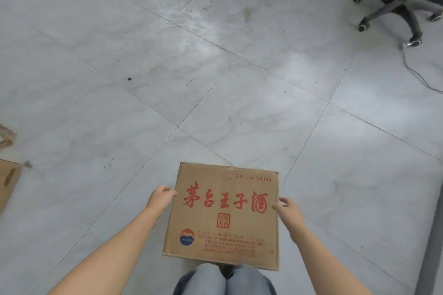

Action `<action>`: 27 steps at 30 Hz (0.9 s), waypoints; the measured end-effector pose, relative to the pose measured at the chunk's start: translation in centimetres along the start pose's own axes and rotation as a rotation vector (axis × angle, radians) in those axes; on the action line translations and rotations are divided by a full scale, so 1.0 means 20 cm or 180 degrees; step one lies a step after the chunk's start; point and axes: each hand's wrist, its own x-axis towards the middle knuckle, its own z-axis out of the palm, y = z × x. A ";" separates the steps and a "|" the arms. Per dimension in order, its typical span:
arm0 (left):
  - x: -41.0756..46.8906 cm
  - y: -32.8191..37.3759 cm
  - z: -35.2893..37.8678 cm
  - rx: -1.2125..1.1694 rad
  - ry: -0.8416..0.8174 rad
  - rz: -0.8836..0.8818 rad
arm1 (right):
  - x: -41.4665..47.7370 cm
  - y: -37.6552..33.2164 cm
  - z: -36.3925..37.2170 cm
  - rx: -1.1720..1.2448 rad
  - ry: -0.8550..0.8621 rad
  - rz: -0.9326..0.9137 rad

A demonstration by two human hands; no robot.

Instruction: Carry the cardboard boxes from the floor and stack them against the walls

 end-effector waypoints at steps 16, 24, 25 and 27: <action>0.20 -0.16 0.16 -0.0971 -0.0242 -0.0301 | 0.24 0.18 0.11 0.1040 0.0133 0.0085; -0.55 0.47 -0.12 -0.1108 -0.0139 0.0464 | -0.43 -0.36 -0.38 0.1171 0.0693 -0.0375; -0.66 0.58 -0.16 -0.1056 -0.0197 0.0604 | -0.55 -0.43 -0.47 0.1263 0.0794 -0.0426; -0.90 0.82 -0.22 -0.0889 -0.0351 0.0895 | -0.79 -0.54 -0.65 0.1546 0.1043 -0.0534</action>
